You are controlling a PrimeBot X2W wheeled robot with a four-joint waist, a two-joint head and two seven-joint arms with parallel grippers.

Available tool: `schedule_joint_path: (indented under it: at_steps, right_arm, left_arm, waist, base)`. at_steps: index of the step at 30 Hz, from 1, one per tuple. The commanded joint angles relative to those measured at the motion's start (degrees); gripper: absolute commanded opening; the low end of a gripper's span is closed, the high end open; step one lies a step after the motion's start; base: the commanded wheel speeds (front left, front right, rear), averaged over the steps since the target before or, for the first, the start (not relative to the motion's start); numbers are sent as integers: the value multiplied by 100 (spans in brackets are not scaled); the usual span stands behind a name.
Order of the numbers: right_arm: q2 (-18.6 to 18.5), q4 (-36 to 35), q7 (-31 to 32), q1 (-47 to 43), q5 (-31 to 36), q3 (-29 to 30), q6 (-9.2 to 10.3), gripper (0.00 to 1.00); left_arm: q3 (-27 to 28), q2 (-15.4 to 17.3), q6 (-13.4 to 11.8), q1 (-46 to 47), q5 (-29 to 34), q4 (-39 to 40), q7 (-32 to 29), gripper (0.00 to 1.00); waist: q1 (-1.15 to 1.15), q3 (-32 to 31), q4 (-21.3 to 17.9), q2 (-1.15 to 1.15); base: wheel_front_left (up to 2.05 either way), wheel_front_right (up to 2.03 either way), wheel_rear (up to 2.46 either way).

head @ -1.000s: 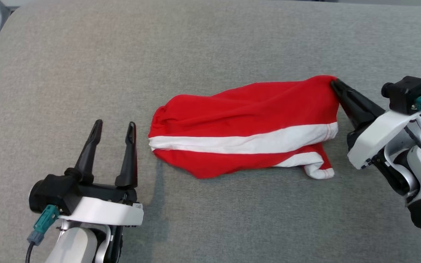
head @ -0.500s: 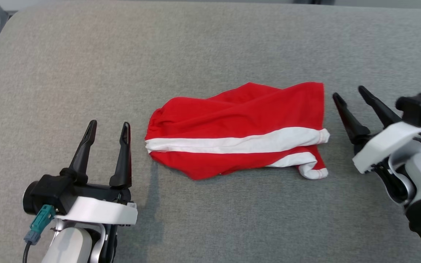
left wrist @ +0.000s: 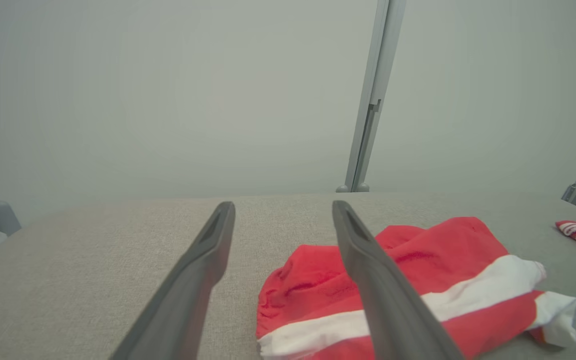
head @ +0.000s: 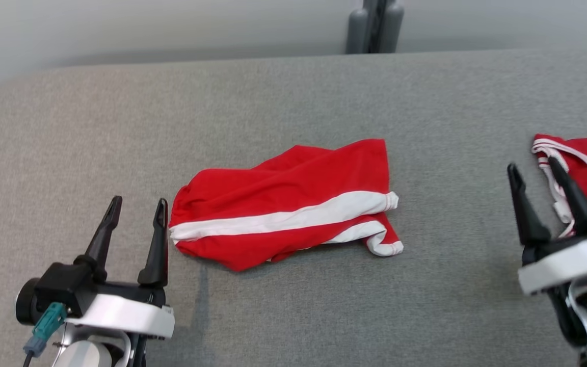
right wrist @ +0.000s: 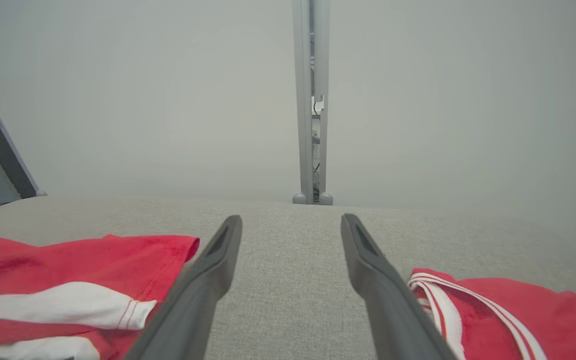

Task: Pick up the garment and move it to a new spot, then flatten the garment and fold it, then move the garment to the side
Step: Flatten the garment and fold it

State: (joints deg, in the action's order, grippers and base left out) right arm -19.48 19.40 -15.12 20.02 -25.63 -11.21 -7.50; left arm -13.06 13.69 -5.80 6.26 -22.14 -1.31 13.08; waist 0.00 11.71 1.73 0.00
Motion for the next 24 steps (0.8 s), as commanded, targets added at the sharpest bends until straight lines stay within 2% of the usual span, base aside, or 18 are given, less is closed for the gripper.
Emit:
schedule_joint_path:
  at_steps: [1, 8, 12, 18, 24]
  right_arm:
    - [113, -294, 56, -321, 221, 144, 1, 100]
    - [718, -1484, 707, -1573, 821, 814, 2, 100]
    - [958, -2039, 1032, -1981, 1023, 1035, 2, 100]
    - [1131, -2529, 1333, -2224, 1129, 1150, 2, 100]
    - [1185, -2699, 1446, -2286, 1153, 1161, 2, 100]
  left_arm:
    - [15, 67, -26, -111, -19, 13, -40, 100]
    - [17, 125, -98, -465, -121, -8, -196, 100]
    - [33, 144, -115, -580, -167, -6, -238, 100]
    - [18, 176, -98, -581, -220, -44, -279, 100]
    - [17, 193, -116, -523, -264, -74, -317, 100]
  waist:
    - [0, -218, -150, 0]
    - [0, -515, -271, 0]
    - [0, -564, -283, 0]
    - [0, -581, -283, 0]
    - [0, -563, -285, 0]
  base:
    - [0, 0, 0]
    - [0, 0, 0]
    - [0, 0, 0]
    - [0, 0, 0]
    - [0, 0, 0]
